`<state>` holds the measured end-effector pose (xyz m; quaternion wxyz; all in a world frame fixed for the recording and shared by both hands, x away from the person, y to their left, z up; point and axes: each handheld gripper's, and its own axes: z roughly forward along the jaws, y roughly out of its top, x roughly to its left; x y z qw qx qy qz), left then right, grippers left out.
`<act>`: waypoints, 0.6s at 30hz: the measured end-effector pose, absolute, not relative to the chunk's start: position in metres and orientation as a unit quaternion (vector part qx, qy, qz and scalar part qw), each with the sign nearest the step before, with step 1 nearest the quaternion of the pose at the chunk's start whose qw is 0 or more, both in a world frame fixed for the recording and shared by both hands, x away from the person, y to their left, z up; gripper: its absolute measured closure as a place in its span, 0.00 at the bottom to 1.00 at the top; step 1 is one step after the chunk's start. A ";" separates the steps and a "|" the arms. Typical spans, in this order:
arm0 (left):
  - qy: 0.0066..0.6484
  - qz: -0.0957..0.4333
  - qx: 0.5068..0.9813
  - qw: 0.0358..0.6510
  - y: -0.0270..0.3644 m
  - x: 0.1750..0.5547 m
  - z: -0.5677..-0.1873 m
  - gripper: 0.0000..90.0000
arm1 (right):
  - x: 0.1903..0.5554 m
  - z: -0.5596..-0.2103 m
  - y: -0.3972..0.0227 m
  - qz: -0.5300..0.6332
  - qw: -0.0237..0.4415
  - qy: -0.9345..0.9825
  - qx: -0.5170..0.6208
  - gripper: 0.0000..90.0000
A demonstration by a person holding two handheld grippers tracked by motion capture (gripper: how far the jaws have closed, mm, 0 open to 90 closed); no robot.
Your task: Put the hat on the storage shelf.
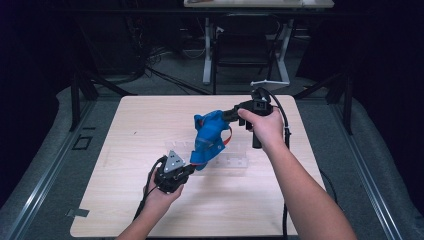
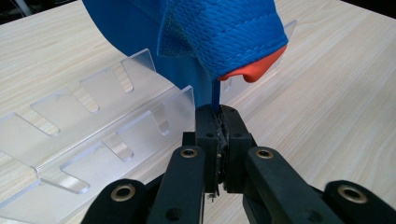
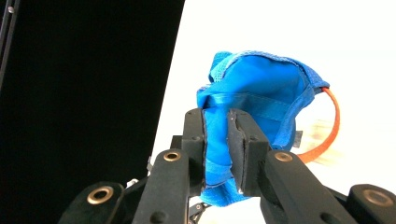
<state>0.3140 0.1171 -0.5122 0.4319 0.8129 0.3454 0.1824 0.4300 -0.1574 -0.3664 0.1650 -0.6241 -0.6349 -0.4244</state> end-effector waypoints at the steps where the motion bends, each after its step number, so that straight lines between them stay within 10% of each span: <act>1: 0.346 0.182 0.813 0.432 0.117 0.314 -0.512 0.98 | 0.430 -0.366 -0.158 -0.424 0.164 -0.635 -0.625 0.85; 18: 0.349 0.181 0.806 0.443 0.121 0.309 -0.507 0.92 | 0.425 -0.363 -0.171 -0.416 0.145 -0.643 -0.627 0.82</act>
